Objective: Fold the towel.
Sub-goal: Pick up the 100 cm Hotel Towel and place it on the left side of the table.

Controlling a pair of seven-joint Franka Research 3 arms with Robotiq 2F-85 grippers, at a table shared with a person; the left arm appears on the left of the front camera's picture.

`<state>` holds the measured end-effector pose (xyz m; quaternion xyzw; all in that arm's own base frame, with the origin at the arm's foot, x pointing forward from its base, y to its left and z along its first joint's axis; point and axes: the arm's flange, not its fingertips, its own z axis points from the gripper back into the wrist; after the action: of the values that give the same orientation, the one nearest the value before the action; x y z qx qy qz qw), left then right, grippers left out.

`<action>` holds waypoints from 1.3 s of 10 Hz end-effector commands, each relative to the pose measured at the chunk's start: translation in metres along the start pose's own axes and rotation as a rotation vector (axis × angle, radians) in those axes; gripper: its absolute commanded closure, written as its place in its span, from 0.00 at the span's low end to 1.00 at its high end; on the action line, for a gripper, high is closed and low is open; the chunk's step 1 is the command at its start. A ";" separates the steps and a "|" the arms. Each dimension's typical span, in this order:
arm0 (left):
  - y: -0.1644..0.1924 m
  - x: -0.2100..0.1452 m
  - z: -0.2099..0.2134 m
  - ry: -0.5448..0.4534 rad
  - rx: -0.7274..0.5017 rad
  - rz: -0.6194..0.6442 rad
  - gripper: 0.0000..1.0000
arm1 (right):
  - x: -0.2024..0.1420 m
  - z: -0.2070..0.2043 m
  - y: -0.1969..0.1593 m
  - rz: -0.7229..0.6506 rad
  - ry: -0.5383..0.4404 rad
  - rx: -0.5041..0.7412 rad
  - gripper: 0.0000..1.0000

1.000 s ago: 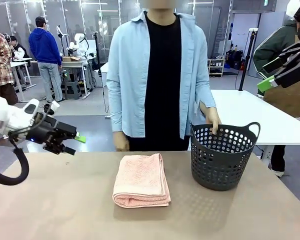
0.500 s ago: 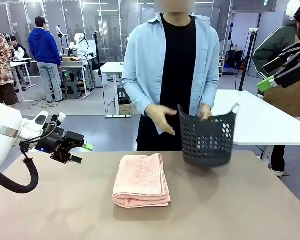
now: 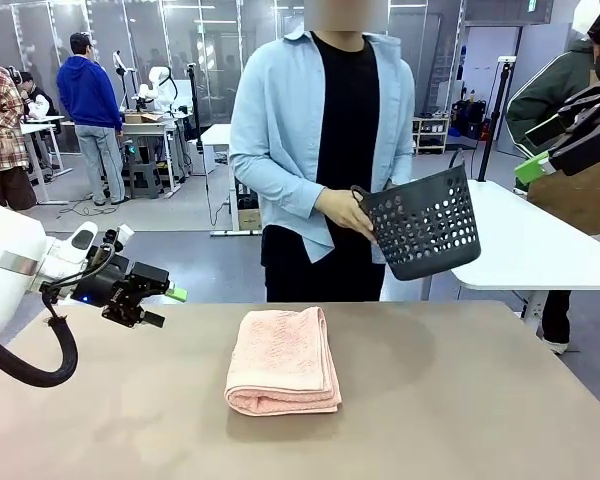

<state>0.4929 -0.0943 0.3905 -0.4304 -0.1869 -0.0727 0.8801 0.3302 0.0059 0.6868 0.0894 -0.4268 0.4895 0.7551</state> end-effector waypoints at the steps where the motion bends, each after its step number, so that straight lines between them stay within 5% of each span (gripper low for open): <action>1: 0.011 0.003 -0.015 0.037 -0.005 0.023 0.00 | 0.001 0.000 0.001 -0.007 0.008 -0.007 0.00; 13: 0.043 0.016 -0.145 0.044 -0.101 0.141 0.00 | 0.001 0.000 0.001 -0.007 0.008 -0.007 0.00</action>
<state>0.5521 -0.1755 0.2908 -0.4864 -0.1185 -0.0354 0.8649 0.3302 0.0059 0.6868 0.0895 -0.4268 0.4897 0.7550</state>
